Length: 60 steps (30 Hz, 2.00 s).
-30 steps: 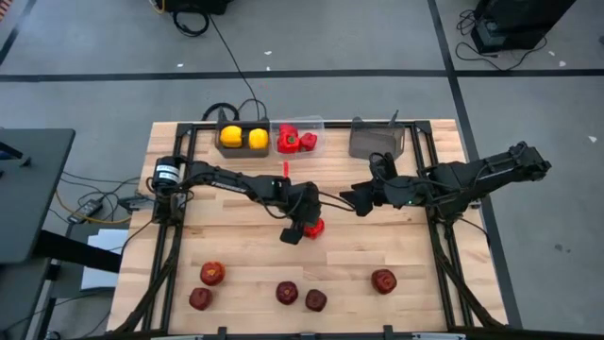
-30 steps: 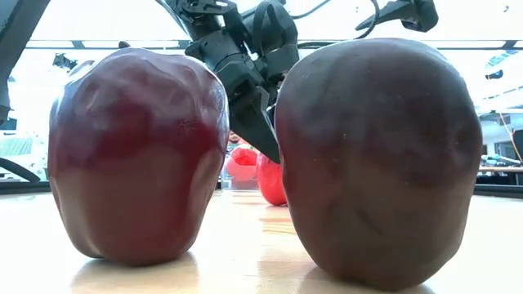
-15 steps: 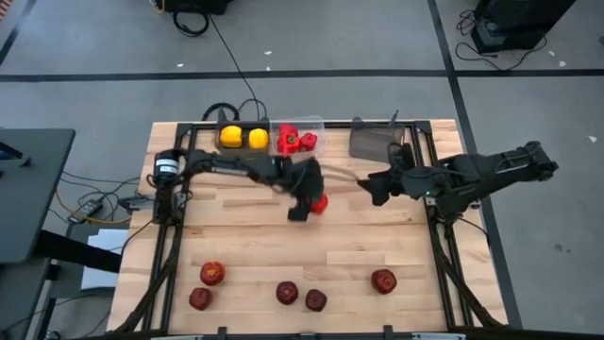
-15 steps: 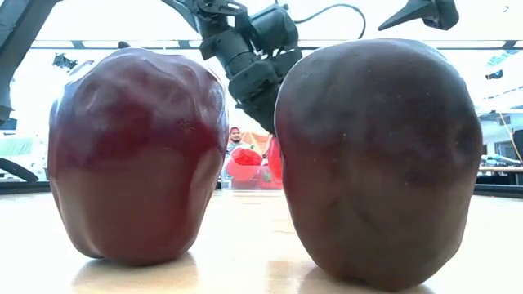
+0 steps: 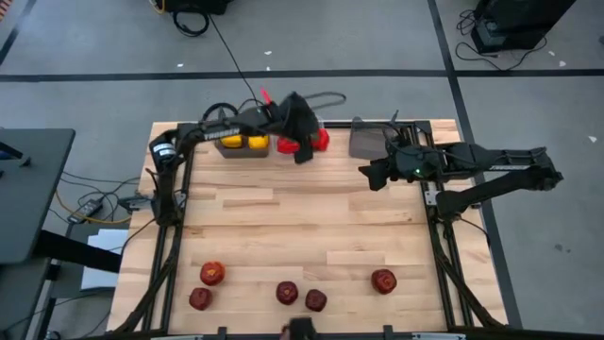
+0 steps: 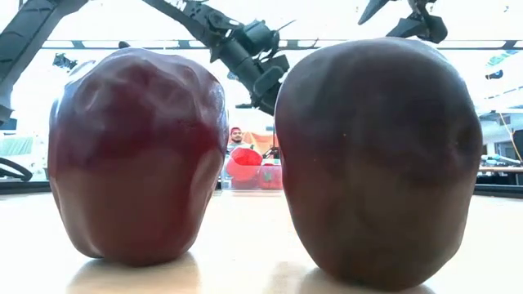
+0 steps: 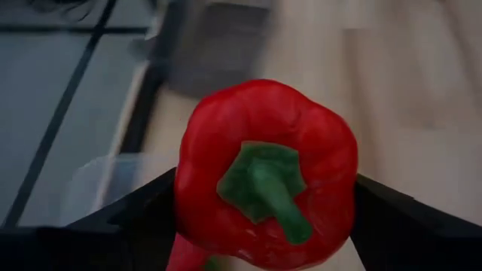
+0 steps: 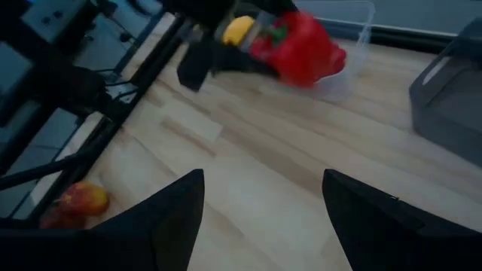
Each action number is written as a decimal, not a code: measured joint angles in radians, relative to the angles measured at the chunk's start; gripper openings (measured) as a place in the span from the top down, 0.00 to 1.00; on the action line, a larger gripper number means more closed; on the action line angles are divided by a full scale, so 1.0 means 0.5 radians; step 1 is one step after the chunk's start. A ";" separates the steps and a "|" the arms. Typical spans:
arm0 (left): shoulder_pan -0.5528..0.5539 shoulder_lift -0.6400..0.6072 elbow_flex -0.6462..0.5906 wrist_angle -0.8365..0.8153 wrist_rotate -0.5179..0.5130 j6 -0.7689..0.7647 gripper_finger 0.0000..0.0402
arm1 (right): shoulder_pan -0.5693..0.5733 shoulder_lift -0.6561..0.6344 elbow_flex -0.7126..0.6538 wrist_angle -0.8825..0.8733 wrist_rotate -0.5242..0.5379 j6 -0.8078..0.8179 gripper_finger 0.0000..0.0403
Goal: Sort produce into baskets
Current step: Put the red bell pepper into the transparent bin, then put the yellow-red apple into the right black bin
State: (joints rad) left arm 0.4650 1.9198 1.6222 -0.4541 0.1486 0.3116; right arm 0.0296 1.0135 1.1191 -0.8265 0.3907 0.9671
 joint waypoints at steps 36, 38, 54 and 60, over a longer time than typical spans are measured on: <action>0.348 0.114 0.006 0.102 -0.272 -0.644 0.02 | -0.382 0.130 -0.001 0.143 -0.369 -0.190 0.31; 0.337 0.094 0.031 0.104 -0.291 -0.704 0.02 | -0.381 0.130 -0.001 0.157 -0.393 -0.155 0.31; 0.171 -0.451 -0.049 -0.203 -0.257 -0.734 0.02 | -0.238 0.369 -0.002 0.549 -0.435 -0.143 0.31; 0.003 -1.019 -0.558 -0.087 -0.279 -0.829 0.02 | -0.004 0.585 -0.002 0.942 -0.246 -0.060 0.31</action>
State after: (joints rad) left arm 0.4664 1.4101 1.3432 -0.4977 0.0090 -0.1029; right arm 0.0274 1.3059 1.1183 -0.3553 0.2677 0.9371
